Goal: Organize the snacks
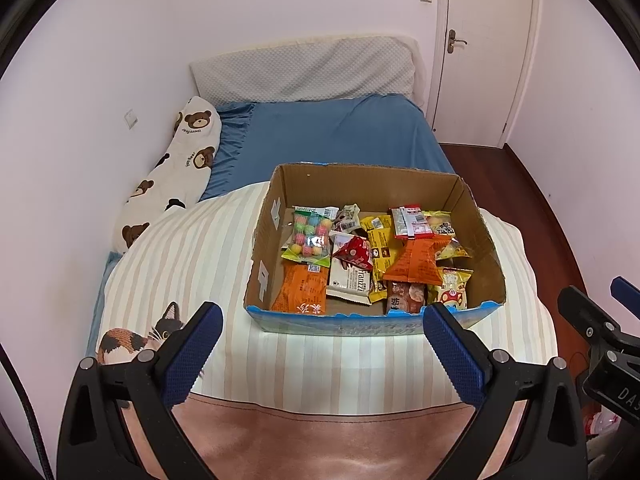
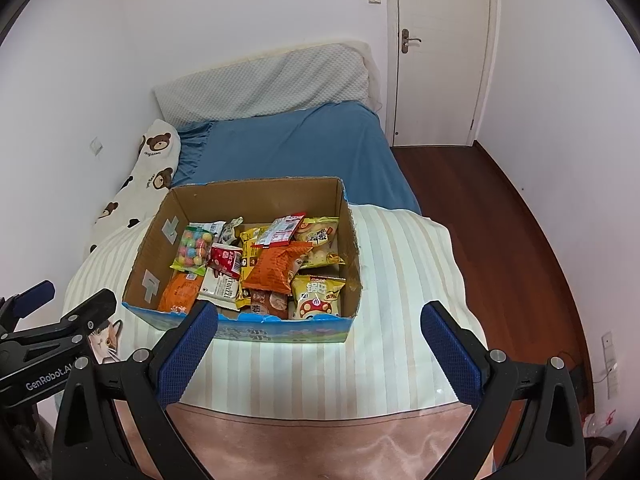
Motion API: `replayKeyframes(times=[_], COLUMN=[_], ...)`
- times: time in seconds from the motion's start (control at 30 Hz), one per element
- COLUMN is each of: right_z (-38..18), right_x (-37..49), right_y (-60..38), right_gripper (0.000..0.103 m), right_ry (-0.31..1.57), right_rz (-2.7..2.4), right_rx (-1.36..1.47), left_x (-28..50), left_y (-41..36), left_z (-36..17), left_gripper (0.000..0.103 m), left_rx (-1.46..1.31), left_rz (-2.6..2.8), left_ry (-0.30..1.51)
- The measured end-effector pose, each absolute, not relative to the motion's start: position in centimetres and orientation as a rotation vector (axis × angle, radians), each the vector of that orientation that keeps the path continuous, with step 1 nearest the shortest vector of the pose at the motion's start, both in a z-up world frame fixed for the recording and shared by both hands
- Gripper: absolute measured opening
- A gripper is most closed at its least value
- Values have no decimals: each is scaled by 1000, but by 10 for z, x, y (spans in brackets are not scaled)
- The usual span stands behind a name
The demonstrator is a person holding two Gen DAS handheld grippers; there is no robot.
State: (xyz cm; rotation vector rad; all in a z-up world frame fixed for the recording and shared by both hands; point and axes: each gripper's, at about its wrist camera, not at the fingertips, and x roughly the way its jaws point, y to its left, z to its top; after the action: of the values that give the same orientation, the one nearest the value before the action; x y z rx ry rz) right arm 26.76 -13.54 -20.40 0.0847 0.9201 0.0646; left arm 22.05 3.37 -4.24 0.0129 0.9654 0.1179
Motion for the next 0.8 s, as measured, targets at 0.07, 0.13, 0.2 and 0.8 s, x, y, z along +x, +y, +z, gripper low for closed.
replayKeyframes(times=[0.07,0.13,0.2,0.8], right_z=[-205,-204,-203,-199], right_x=[268,268,268,267], right_y=[-134,-133,-132,-133], right_gripper=[103,103,103,103], right_ry=[920,918,916,911], right_rz=[69,72,75,78], right_rx=[80,74,67,67], left_x=[220,220,220,214], left_y=[33,33,33,30], left_z=[-43,-43,-44,-39], left_gripper=[103,103,103,103], left_rx=[14,16,18,16], left_rz=[117,118,116,108], left_ry=[967,967,969,963])
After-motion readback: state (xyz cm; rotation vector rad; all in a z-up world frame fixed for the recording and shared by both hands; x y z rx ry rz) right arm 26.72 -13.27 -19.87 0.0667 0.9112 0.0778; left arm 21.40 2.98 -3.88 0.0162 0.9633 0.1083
